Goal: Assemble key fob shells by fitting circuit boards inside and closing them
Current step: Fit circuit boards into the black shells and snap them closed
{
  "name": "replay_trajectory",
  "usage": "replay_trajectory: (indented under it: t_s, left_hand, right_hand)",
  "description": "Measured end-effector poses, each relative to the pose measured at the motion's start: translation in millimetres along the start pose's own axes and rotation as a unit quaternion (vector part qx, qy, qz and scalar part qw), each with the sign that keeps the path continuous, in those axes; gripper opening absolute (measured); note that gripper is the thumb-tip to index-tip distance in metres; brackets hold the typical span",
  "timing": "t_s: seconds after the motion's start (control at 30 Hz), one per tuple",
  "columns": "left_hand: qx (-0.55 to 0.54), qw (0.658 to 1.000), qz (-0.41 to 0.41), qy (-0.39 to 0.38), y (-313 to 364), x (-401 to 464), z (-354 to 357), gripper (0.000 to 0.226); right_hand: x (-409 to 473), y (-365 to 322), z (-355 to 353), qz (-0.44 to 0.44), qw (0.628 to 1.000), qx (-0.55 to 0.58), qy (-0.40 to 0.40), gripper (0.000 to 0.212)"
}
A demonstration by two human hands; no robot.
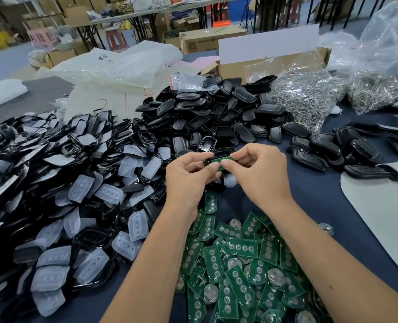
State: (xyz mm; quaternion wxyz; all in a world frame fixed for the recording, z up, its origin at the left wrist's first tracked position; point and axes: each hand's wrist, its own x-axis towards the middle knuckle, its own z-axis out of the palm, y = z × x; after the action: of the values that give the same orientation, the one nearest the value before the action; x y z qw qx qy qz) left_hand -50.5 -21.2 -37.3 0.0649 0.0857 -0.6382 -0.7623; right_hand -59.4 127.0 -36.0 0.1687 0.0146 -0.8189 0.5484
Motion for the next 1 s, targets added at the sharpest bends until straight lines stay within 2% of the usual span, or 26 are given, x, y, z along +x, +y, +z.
replay_trajectory:
  t_s: [0.2, 0.33, 0.43, 0.5, 0.67, 0.77, 0.83, 0.9, 0.93, 1.0]
  left_hand:
    - [-0.019, 1.000, -0.016, -0.010, 3, 1, -2, 0.022]
    - [-0.009, 1.000, -0.016, -0.024, 5, 3, -6, 0.021]
    - [0.013, 1.000, -0.017, -0.021, 8, 5, -11, 0.022]
    - [0.001, 1.000, -0.016, -0.016, 11, 7, -13, 0.020]
    - [-0.124, 0.990, 0.001, 0.060, 22, 12, -21, 0.013]
    - [-0.107, 0.982, 0.062, 0.145, 33, 16, -32, 0.011]
    - [-0.081, 0.961, 0.127, 0.232, 47, 17, -46, 0.017]
    - [-0.044, 0.927, 0.192, 0.320, 64, 16, -67, 0.019]
    - [-0.028, 0.908, 0.216, 0.359, 72, 16, -79, 0.014]
    - [-0.011, 0.868, 0.246, 0.431, 84, 15, -103, 0.002]
  right_hand:
    - [-1, 0, -1, -0.013, 0.999, -0.042, 0.025, 0.034]
    - [0, 4, -6, -0.008, 0.999, -0.029, -0.013, 0.023]
    - [1, 5, -5, 0.044, 0.993, 0.075, -0.079, 0.013]
    - [3, 0, -1, 0.064, 0.986, 0.129, -0.078, 0.010]
    - [17, -32, 34, 0.049, 0.978, 0.197, -0.048, 0.011]
    - [15, -51, 65, 0.024, 0.975, 0.211, -0.072, 0.010]
    - [11, -61, 84, -0.015, 0.978, 0.182, -0.104, 0.009]
    - [5, -67, 104, -0.113, 0.981, 0.079, -0.136, 0.009]
    - [1, -71, 113, -0.184, 0.970, 0.014, -0.157, 0.007]
    - [-7, -78, 132, -0.332, 0.915, -0.105, -0.206, 0.015]
